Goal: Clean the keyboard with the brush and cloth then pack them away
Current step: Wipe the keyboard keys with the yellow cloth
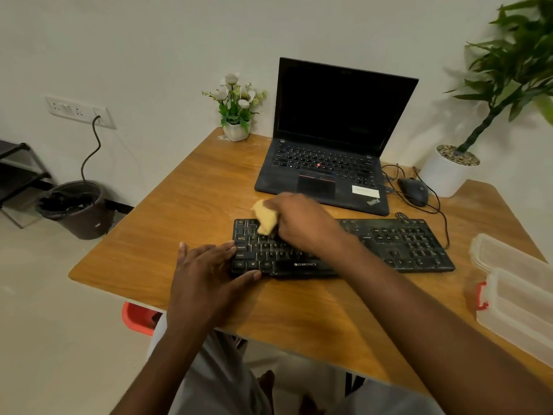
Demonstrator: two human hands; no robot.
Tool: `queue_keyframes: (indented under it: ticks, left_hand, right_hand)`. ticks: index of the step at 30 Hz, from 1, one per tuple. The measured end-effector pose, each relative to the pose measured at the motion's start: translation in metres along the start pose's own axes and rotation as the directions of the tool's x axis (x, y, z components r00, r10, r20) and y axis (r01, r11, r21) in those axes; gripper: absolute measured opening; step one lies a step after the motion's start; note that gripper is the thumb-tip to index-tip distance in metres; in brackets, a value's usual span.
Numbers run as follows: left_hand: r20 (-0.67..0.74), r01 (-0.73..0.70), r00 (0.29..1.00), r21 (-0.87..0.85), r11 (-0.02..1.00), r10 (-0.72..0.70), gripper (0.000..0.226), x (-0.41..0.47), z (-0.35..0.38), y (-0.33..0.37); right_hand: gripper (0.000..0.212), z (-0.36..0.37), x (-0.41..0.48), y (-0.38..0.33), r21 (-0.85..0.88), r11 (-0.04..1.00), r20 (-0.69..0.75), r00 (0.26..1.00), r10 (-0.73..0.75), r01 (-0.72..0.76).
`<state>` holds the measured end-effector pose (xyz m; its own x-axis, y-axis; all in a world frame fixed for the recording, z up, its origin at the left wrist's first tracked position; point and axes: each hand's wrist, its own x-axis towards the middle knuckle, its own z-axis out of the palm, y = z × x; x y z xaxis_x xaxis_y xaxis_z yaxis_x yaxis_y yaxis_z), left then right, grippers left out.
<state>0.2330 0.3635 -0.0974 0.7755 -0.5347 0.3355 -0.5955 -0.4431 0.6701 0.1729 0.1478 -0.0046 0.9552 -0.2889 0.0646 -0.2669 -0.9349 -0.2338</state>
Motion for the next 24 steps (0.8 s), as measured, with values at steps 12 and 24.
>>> queue_keyframes:
  ticks: [12, 24]
  left_hand:
    - [0.034, -0.015, 0.999, 0.082, 0.996, 0.013, 0.082, 0.002, 0.001, -0.002]
    - [0.075, -0.012, 0.997, 0.122, 0.992, 0.003, 0.084, 0.002, -0.003, 0.003]
  right_hand:
    - [0.044, 0.015, 0.000, 0.013, -0.057, 0.998, 0.088, 0.996, -0.030, 0.035]
    - [0.057, -0.034, -0.075, 0.139, -0.147, 0.948, 0.050, 0.956, 0.291, -0.281]
